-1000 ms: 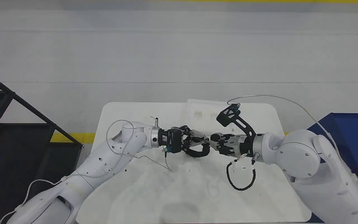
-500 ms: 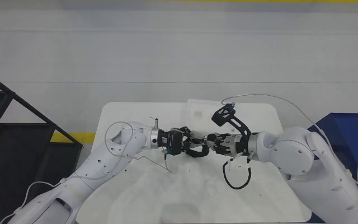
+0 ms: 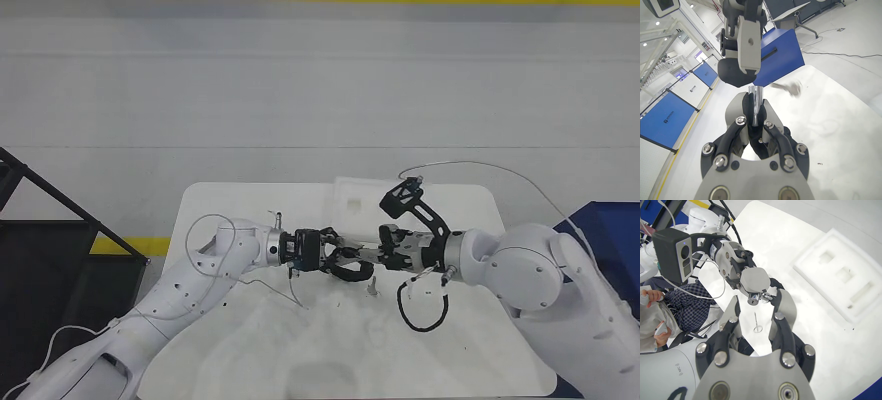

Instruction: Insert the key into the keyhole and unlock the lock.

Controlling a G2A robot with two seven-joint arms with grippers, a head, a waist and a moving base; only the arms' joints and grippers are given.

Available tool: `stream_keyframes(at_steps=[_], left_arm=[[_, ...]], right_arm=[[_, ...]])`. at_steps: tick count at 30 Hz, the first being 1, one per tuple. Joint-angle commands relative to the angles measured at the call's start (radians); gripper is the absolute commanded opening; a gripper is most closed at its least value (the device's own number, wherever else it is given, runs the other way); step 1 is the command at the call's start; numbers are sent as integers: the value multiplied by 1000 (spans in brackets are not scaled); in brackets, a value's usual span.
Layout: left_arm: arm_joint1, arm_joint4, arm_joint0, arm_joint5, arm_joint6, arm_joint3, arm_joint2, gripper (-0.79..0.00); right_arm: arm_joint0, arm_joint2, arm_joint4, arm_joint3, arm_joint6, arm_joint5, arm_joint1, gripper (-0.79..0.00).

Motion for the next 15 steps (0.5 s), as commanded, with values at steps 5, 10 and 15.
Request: stream_keyframes(at_steps=[5,10,15], left_arm=[[-12,-51,-12,-48,-12,51,5,-785],[-15,-69,-24,-94,-29,81,0,-785],[-6,-69,-26,-160,-24,98,-16,-785]], right_arm=[[-7,46,1,4,-35,-103,7,0],[-37,91,-9,12,-63,-247,17,0],[-85,138,-22,22,-80,-381,30,0]])
